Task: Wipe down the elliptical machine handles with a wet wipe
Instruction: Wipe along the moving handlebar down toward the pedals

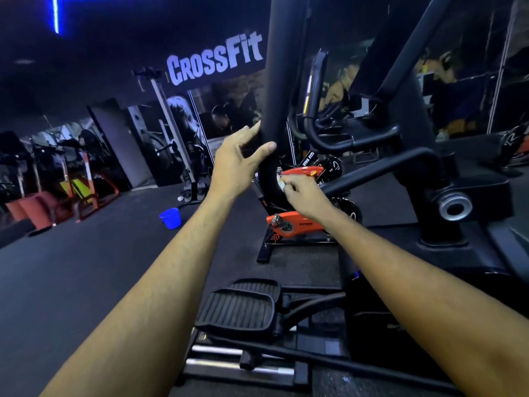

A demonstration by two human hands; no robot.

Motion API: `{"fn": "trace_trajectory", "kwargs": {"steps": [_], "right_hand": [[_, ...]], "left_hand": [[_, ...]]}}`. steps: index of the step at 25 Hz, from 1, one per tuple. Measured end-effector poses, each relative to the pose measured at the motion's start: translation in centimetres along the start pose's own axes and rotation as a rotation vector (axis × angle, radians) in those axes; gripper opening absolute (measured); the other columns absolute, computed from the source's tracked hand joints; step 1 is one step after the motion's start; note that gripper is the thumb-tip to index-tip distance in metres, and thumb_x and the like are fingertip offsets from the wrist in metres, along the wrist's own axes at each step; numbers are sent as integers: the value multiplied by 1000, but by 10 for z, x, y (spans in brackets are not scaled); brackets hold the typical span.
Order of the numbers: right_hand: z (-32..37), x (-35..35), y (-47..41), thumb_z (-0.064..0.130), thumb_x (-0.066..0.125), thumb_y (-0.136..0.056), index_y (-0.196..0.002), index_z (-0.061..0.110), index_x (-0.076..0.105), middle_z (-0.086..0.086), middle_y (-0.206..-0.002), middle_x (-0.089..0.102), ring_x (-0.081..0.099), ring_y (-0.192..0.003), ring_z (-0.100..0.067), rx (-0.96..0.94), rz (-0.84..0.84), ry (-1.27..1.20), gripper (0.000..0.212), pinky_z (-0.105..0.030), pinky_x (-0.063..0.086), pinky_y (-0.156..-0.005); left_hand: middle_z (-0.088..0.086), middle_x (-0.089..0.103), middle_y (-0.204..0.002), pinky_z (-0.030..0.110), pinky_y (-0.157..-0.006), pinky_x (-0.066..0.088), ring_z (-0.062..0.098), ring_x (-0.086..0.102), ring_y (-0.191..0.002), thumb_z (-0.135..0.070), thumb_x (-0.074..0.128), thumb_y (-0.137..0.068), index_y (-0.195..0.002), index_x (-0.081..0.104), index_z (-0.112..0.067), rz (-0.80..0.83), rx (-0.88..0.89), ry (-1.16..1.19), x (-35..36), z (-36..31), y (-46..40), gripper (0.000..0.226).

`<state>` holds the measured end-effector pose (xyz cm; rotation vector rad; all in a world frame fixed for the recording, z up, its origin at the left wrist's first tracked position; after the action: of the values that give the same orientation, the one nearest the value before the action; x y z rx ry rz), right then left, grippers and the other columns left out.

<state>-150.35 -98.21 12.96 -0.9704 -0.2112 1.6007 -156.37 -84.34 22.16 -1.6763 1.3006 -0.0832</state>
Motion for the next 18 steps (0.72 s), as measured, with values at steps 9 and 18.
{"fn": "trace_trajectory", "kwargs": {"steps": [9,18], "right_hand": [[158,-54,10,21,57,-101,-95,12,75,-1,-91,73,65,-88,-30,-1226,-128,833,21,-40,51,-82],[125,7,-13,8,35,-91,-75,8,62,-11,-75,65,65,-72,-32,-1212,440,1456,32,-45,52,-90]], "left_hand": [[-25,72,-121,36,-112,43,-8,56,-121,-39,42,-112,-143,56,-35,-329,-555,430,58,92,120,34],[-30,69,-113,41,-111,43,-1,58,-117,-37,36,-113,-148,54,-34,-276,-592,362,59,94,139,39]]}}
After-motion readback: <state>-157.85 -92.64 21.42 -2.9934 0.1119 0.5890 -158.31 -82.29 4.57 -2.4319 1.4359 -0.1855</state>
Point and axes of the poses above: each hand's wrist, its own y-axis away from the middle knuckle, its own x-axis out of the palm, z = x × y, the point moved 6 cm from there along -y, towards the middle knuckle
